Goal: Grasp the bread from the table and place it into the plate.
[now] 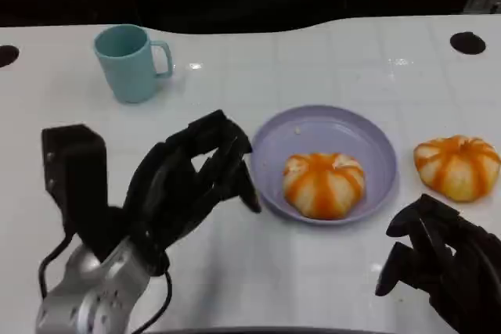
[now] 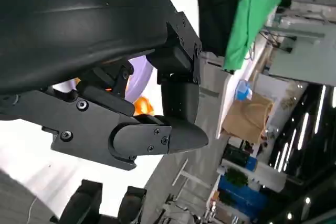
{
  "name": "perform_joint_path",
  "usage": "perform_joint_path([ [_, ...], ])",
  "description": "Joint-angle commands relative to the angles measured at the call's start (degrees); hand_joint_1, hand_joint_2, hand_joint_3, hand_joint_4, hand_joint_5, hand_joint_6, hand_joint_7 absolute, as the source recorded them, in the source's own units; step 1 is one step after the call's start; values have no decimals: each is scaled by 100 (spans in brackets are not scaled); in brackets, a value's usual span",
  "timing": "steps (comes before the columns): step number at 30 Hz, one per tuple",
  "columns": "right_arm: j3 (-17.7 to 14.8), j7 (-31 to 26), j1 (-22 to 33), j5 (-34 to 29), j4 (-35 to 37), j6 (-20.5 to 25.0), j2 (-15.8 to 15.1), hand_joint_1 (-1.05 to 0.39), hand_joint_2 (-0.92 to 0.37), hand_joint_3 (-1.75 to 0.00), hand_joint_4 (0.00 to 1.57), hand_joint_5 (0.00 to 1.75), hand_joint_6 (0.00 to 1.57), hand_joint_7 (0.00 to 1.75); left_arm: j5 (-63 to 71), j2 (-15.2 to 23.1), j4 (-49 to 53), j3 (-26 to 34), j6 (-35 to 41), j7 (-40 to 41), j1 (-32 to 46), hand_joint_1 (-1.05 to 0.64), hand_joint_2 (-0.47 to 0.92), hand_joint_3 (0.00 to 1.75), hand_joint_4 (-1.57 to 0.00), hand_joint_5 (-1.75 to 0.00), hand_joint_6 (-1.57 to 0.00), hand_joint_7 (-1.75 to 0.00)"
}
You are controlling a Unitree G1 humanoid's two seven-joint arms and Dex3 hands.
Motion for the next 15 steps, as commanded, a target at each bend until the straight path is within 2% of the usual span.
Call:
perform_joint_path([
  [1, -33, -79, 31, 15, -141, 60, -56, -44, -92, -38, 62, 175, 50, 160, -314, -6, -646, 128, 437, 361, 574, -60, 92, 40, -87, -175, -64, -175],
  [8, -26, -76, 14, 0, -136, 42, -60, -45, -92, -38, 62, 175, 49, 161, -385, -74, -1129, 102, 302, 509, 1372, -58, 92, 45, -85, -175, -63, -175],
  [15, -48, -208, 3, 68, -221, 202, -18, -45, -92, -36, 62, 175, 50, 161, -406, -57, -1152, 111, 243, 591, 1609, -58, 92, 50, -87, -175, -64, -175],
])
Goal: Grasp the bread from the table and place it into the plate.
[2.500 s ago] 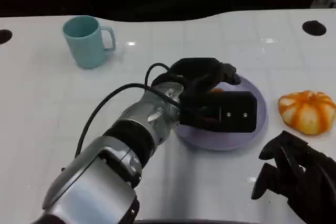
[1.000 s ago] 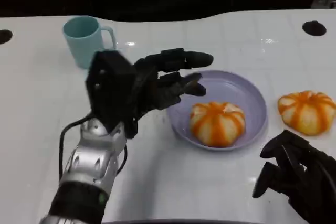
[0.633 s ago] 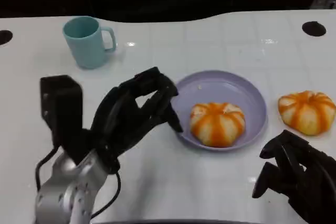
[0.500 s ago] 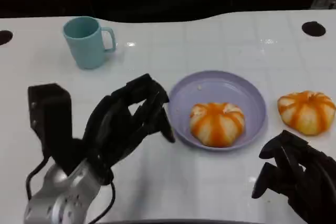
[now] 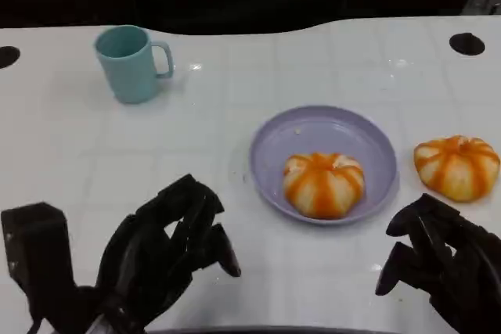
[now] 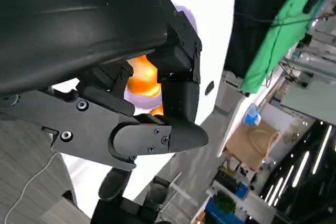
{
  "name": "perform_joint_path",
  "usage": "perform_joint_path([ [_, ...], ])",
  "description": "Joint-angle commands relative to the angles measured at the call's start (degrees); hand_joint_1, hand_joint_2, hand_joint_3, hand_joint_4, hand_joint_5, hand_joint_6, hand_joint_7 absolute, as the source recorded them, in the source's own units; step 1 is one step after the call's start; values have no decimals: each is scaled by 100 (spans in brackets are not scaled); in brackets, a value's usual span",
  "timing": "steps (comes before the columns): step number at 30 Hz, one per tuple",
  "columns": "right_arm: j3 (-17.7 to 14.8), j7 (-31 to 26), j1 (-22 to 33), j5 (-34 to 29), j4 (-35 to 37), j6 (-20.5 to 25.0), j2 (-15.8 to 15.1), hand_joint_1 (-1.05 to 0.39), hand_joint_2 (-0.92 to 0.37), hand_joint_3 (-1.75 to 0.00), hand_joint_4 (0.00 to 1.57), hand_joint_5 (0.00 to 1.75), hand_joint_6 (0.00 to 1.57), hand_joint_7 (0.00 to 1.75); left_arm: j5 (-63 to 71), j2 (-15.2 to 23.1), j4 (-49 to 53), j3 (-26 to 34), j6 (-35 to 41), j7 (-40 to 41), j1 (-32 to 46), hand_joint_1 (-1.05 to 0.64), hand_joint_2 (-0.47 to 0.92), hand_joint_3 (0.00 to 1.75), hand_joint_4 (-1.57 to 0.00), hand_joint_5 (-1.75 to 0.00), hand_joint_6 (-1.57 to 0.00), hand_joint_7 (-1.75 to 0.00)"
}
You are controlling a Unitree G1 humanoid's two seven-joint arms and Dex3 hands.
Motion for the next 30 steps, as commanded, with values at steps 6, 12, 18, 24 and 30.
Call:
perform_joint_path([
  [6, -81, 34, 12, 67, -107, 18, -88, -46, -92, -37, 63, 175, 50, 161, -53, 93, -165, 1, 63, 229, 264, -57, 92, 46, -87, -175, -65, -175],
  [12, -137, 26, 21, 99, -126, 82, -78, -46, -92, -36, 63, 175, 51, 160, -46, 117, -31, -33, -103, 157, 209, -58, 92, 43, -87, -175, -66, -175],
  [18, -161, 109, 27, 100, -76, 16, -93, -46, -92, -35, 63, 175, 51, 159, -22, 133, 28, -68, -185, 136, 181, -59, 92, 42, -88, -175, -67, -175],
  [24, -178, 260, 7, 45, 36, -113, -111, -48, -92, -35, 65, 175, 52, 160, -42, 130, 61, -81, -233, 173, 153, -58, 92, 43, -88, -175, -67, -175],
  [30, -172, 244, -4, 37, 58, -104, -98, -48, -92, -34, 66, 175, 52, 160, -26, 157, 94, -91, -283, 142, 153, -58, 92, 43, -89, -175, -68, -175],
])
